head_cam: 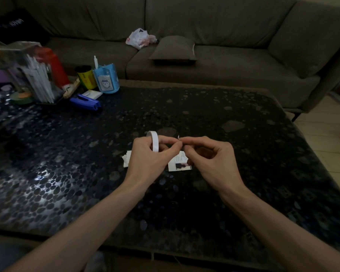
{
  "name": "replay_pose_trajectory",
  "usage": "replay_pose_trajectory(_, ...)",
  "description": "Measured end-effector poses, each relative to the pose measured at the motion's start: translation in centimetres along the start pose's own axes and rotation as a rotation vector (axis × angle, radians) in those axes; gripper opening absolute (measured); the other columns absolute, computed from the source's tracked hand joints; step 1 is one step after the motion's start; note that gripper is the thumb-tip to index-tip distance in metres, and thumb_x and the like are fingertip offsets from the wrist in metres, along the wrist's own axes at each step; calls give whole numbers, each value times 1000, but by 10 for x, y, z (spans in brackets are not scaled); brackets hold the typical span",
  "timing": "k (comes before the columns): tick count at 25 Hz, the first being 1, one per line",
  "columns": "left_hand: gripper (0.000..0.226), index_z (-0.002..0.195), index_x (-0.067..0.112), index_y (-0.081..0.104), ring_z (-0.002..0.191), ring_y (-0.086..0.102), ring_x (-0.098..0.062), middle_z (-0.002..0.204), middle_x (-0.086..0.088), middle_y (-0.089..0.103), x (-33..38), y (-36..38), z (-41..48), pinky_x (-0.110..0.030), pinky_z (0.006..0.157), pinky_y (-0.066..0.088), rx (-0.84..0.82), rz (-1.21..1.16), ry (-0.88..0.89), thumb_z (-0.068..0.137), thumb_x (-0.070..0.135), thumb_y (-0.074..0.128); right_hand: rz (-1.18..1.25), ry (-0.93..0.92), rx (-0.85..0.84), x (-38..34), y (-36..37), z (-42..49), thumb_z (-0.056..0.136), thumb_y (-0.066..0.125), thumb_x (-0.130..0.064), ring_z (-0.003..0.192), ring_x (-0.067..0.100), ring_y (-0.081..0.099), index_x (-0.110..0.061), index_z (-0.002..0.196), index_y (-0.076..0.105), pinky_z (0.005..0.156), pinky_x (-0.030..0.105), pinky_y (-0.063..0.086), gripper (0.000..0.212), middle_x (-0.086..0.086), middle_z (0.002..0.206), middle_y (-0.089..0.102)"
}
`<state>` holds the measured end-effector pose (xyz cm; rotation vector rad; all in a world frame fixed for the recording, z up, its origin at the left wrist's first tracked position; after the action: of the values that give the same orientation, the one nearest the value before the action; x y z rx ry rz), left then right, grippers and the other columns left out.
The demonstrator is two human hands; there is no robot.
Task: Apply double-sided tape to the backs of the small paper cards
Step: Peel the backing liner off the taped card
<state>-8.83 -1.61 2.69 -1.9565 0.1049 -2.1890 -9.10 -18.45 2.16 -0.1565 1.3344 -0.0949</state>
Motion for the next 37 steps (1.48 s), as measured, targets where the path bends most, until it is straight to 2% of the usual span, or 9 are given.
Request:
replay_pose_trajectory(6,8,86,25,82,63,64,-10,65,-1,69,1,-1,-1,-14,65,56,-15,-32,-27,89,18,79,-45,-30,-17,-1,1,0,96,71,-6,87,9,74,-22,111,82,69,18,60,24,-6,98,76)
replay_pose_trajectory(12,8,87,23,80,62,63,-7,66,1,69,0,-2,1,-12,64,54,-39,-34,-42,89,16,78,-65,-24,-30,1,1,1,97,71,-6,89,8,74,-22,113,81,72,19,60,25,-8,99,75)
replay_pose_trajectory(15,9,85,26,80,60,61,-5,66,0,69,-1,-2,2,-12,62,52,-38,-28,-34,89,18,79,-62,-28,-19,0,0,1,96,72,-8,86,11,75,-23,111,82,71,21,61,23,-6,99,76)
replay_pose_trajectory(18,12,83,29,81,60,61,-5,67,-4,69,-2,-3,2,-12,61,51,-31,-18,-19,89,19,79,-28,-23,-11,-1,2,0,96,72,-8,83,11,75,-24,109,82,69,18,59,24,-6,99,77)
replay_pose_trajectory(20,12,82,31,81,59,60,-4,65,0,69,-3,-3,2,-11,61,50,-19,-12,-15,88,20,80,-9,-10,10,0,2,1,96,72,-7,82,12,75,-23,110,82,68,18,59,23,-5,97,78)
replay_pose_trajectory(25,7,84,30,82,63,66,-1,72,1,74,-2,-2,3,-10,60,50,-3,-28,-24,89,26,80,42,0,32,-2,0,1,95,75,-13,81,16,75,-20,105,82,65,18,58,14,-4,92,79)
replay_pose_trajectory(27,5,88,27,82,64,67,2,73,6,75,-2,0,3,-9,57,48,1,-40,-41,91,28,78,41,-8,35,-2,0,1,95,75,-14,81,15,75,-20,102,82,64,17,58,11,-4,91,79)
replay_pose_trajectory(31,16,88,19,81,51,57,7,57,22,61,-1,2,5,-5,46,39,18,-104,-98,97,25,69,42,33,63,1,0,1,95,74,-12,70,7,72,-21,96,81,61,14,55,12,-6,86,77)
replay_pose_trajectory(37,20,88,18,81,53,56,7,56,22,60,1,2,4,-6,47,39,-9,-91,-108,100,24,66,-3,30,64,3,0,3,92,77,-10,72,6,73,-25,93,79,63,15,57,15,-7,85,76)
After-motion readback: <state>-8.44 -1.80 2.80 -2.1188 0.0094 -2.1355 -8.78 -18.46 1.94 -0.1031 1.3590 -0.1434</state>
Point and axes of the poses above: each hand's wrist, its own z-axis towards the middle knuckle, its own y-axis out of the palm, x = y × z, the point moved 2 cm from there along z, towards the middle knuckle
